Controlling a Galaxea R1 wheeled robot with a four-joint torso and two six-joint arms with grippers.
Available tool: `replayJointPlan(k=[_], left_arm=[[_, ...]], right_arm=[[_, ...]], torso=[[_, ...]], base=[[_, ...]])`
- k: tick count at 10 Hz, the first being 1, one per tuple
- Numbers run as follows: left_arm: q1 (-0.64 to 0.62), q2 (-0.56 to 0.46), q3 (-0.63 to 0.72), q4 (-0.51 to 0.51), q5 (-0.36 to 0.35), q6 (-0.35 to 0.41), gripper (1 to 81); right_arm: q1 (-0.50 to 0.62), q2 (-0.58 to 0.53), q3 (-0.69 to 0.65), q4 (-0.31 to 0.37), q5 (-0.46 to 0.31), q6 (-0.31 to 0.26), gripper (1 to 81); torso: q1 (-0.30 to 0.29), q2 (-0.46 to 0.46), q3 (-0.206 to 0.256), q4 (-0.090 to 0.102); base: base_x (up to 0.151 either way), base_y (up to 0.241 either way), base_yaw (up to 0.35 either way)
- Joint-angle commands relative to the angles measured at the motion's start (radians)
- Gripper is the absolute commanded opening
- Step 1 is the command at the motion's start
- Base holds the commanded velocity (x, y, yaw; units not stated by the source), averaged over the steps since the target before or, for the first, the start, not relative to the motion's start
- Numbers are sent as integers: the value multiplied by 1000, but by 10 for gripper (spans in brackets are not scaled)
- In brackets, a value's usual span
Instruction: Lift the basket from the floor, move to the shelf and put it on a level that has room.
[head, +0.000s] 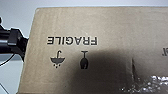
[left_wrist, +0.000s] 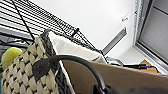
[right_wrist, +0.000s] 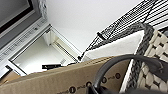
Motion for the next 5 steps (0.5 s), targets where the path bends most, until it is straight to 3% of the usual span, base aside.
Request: replayJointPlan(k=[1,5], left_arm=[[-134,80,-112,-32,-54,6,10],[-148,168,-200,-40,-30,6,10]], right_arm=[[141,65,-95,20,3,27,10],[236,155,-204,17,-36,77,10]], torso=[[0,0,0,0],[0,0,0,0]], base=[[0,0,0],[0,0,0]])
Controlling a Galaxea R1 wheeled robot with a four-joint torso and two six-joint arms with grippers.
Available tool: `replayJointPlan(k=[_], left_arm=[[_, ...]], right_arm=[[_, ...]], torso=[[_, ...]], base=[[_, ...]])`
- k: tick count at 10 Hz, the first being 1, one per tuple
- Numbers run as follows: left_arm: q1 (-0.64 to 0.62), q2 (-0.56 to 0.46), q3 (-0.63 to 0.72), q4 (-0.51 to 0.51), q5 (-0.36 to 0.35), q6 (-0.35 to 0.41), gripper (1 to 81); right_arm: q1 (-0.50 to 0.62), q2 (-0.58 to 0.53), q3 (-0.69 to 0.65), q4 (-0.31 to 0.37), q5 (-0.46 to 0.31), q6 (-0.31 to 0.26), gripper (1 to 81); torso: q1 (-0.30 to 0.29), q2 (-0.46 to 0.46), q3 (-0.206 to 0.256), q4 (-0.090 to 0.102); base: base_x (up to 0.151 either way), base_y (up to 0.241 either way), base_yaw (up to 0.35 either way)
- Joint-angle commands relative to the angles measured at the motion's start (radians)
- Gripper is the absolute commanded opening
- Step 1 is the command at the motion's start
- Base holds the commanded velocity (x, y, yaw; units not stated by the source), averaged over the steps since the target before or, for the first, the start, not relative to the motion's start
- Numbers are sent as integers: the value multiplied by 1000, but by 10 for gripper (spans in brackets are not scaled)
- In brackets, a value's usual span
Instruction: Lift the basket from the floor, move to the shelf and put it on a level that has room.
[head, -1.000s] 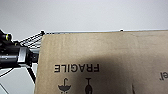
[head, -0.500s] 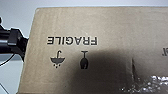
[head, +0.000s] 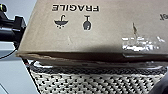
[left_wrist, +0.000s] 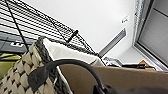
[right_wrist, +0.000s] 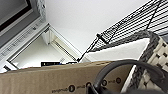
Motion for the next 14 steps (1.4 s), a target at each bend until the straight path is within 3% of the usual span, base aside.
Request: replayJointPlan(k=[1,5,9,14], left_arm=[[-122,81,-103,9,-63,8,10],[-200,112,-152,-36,-60,8,10],[-251,174,-226,-68,-46,8,10],[-266,268,-342,-63,-23,8,10]], right_arm=[[182,94,-122,14,16,30,10],[310,156,-241,5,-61,98,10],[328,183,-295,-3,-69,104,10],[342,295,-419,-24,-76,104,10]], torso=[[0,0,0,0],[0,0,0,0],[0,0,0,0],[0,0,0,0]], base=[[0,0,0],[0,0,0],[0,0,0],[0,0,0]])
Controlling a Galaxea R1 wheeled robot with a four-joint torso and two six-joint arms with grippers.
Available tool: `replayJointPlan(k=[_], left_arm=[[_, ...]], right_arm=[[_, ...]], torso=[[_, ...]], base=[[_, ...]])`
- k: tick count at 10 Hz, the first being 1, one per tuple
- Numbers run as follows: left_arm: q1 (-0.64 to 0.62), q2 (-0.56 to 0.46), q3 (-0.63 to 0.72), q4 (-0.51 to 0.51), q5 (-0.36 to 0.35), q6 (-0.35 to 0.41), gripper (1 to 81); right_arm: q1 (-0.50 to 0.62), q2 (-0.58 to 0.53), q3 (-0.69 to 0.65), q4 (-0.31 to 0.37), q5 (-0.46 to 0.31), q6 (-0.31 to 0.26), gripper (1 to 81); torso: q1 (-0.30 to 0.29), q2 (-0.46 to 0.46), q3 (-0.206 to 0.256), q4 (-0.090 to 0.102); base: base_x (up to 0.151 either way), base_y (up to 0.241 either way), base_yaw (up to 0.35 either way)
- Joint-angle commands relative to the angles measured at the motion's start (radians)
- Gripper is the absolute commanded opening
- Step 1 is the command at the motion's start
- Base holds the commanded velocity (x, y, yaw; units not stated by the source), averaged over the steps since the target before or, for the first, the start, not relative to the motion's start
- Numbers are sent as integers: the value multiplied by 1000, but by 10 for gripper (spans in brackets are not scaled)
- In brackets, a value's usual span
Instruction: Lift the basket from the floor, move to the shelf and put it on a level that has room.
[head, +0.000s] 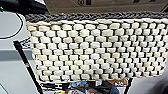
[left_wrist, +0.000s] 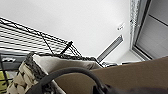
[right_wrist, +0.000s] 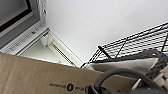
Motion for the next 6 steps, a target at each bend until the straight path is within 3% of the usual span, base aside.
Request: replayJointPlan(k=[1,6], left_arm=[[-145,74,-97,20,-70,14,10],[-185,154,-206,15,-33,14,10]], right_arm=[[157,79,-101,-13,56,-17,10],[185,127,-196,-14,45,-25,10]], torso=[[0,0,0,0],[0,0,0,0]], base=[[0,0,0],[0,0,0]])
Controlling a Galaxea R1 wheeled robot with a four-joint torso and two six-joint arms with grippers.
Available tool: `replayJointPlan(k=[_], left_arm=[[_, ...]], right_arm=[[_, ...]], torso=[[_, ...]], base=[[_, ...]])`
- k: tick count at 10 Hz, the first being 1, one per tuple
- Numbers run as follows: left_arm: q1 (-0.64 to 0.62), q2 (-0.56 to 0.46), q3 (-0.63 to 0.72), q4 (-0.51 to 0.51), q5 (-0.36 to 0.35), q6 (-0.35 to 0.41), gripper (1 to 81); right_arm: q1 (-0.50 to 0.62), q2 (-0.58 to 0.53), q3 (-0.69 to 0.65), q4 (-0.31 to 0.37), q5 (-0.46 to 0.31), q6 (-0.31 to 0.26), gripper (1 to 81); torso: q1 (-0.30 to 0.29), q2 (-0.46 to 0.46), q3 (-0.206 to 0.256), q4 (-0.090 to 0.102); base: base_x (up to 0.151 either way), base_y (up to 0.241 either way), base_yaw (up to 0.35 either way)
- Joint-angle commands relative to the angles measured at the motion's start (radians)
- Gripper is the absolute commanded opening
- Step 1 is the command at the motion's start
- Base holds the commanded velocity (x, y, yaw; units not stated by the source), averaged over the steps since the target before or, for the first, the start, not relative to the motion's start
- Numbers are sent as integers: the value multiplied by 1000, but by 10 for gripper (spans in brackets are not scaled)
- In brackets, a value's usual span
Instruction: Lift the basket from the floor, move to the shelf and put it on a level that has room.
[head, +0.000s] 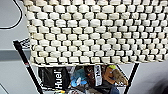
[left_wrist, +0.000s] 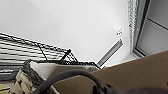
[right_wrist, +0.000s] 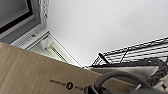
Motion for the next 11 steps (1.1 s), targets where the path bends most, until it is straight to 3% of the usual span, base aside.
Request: replayJointPlan(k=[1,11], left_arm=[[-132,73,-108,23,-54,17,10],[-143,184,-275,30,-25,30,10]], right_arm=[[130,69,-97,-4,76,-33,10],[157,182,-280,-41,4,-36,10]], torso=[[0,0,0,0],[0,0,0,0]], base=[[0,0,0],[0,0,0]])
